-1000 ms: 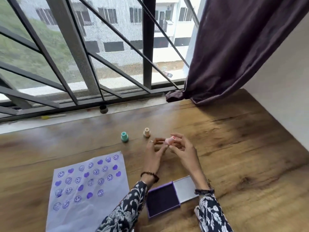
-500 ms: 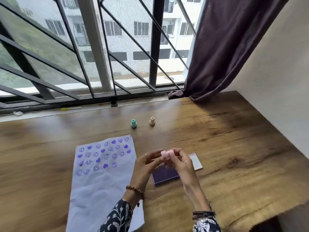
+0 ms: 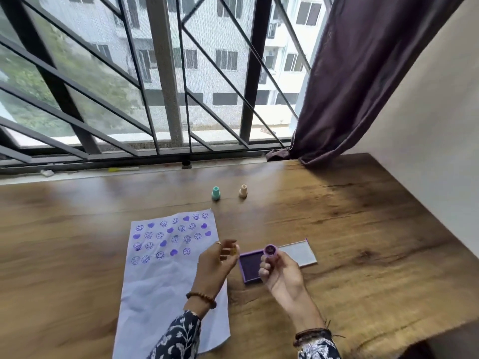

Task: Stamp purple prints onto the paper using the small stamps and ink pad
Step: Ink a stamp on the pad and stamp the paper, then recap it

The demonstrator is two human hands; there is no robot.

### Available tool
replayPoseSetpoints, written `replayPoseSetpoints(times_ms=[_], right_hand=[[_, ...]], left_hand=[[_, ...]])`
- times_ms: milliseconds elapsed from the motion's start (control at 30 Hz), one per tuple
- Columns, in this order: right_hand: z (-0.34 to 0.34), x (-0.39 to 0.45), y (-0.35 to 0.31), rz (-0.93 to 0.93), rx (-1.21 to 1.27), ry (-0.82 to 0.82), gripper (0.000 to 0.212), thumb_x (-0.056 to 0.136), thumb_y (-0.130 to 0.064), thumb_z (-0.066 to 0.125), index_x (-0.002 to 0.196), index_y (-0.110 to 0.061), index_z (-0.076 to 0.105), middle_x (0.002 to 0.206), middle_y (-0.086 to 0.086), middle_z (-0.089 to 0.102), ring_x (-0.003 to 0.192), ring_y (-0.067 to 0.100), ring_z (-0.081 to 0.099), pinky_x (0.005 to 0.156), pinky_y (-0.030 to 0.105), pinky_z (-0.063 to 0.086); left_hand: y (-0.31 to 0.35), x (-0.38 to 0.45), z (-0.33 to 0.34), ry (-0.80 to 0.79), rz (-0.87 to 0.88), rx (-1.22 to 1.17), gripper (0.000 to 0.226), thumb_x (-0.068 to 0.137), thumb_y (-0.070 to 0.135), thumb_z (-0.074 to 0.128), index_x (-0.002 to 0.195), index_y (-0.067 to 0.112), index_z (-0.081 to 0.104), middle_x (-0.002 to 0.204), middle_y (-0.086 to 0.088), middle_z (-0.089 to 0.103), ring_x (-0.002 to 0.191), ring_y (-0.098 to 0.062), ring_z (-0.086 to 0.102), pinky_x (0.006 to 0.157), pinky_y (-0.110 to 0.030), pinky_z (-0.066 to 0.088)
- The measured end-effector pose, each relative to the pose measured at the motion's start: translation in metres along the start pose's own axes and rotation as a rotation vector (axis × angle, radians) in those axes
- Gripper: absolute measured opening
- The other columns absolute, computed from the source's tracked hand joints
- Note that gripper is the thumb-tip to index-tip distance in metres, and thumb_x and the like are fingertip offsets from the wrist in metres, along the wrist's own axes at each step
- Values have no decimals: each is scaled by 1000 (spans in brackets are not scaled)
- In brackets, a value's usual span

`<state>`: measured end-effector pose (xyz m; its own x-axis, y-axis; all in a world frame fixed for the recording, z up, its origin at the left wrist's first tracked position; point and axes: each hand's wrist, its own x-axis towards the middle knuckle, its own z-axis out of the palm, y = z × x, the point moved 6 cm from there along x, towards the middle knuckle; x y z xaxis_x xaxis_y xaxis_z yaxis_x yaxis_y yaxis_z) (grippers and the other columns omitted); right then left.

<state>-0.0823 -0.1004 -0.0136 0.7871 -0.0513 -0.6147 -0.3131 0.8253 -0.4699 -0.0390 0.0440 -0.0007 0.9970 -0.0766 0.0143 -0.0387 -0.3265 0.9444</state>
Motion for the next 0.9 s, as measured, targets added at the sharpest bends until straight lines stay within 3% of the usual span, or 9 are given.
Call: replayPoseSetpoints(times_ms=[100,233,400,533,733,900], right_hand=[[-3,3,3,32,22,-7,34,96,-18,32,72,-3,51,46,6,53,34,10,46,34,15,40],[-7,8,3,34,30,15,32,95,-16,33,73,-4,52,53,7,47,35,11,45,34,15,41],[-11,9,4,38,42,38,31,96,-16,34,73,-4,53,56,8,49,36,10,46,34,17,42],[-12,9,7,48,65,58,35,96,-15,37,67,-3,54,53,8,54,36,10,48,34,17,44],[-17,12,3,30,104,73,33,95,-14,39,73,0,59,55,10,59,39,11,53,36,17,48],[-22,14,0,-28,56,59,22,93,-9,44,80,-2,61,59,9,68,46,10,62,44,18,54]], left_hand=[[-3,9,-2,24,29,111,9,82,12,64,91,14,64,86,-6,71,78,-15,65,76,-30,54],[-8,23,1,25,54,212,13,83,13,63,96,13,66,90,-9,69,81,-16,63,77,-29,51],[-17,36,6,-26,55,304,23,84,13,62,107,8,64,99,-12,63,94,-23,61,82,-26,45],[-18,53,12,-44,27,351,46,85,13,60,129,9,48,106,-13,63,105,-27,54,93,-34,43],[-25,58,14,-57,-2,339,53,79,11,66,129,12,48,107,-15,66,105,-32,54,93,-38,42],[-26,32,5,-55,168,406,62,66,39,77,121,19,57,128,-5,58,121,-24,48,99,-33,33]])
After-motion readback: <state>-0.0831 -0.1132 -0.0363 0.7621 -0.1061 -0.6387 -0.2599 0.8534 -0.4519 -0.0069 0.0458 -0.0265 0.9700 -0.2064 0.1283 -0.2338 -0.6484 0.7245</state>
